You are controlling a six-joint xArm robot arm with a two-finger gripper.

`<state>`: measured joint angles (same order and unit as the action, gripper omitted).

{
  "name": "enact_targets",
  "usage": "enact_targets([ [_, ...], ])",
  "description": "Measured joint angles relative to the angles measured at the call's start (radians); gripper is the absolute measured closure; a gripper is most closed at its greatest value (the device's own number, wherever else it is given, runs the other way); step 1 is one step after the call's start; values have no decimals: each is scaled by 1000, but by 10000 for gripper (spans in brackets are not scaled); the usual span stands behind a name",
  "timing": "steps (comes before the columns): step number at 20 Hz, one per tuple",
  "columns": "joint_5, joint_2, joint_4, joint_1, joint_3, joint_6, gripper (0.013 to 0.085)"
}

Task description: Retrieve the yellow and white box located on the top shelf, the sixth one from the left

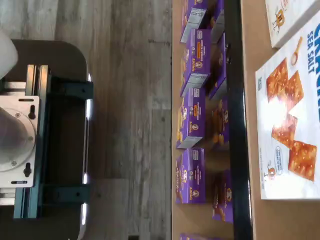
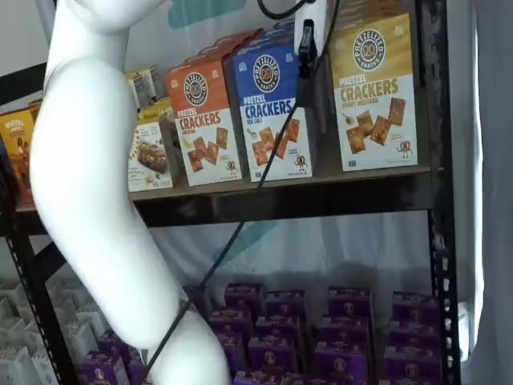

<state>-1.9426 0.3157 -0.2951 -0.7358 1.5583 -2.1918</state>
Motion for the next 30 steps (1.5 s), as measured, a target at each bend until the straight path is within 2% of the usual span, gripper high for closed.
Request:
enact_targets([
  [3, 30, 37, 56, 27, -37, 0, 130],
  [6, 45, 72, 50, 20, -75, -4, 130],
  [8, 60, 88, 10, -1, -92, -9, 130],
  [11, 111, 123, -108, -60, -128, -22, 130],
  [15, 152, 142, -218, -115, -143, -33, 130],
  [18, 202, 163, -301, -150, -171, -39, 130],
  [21, 285, 190, -371, -162, -210, -48, 130],
  [24, 359, 195, -404, -154, -225, -54, 130],
  [30, 472, 149, -380, -105, -206, -73, 130],
])
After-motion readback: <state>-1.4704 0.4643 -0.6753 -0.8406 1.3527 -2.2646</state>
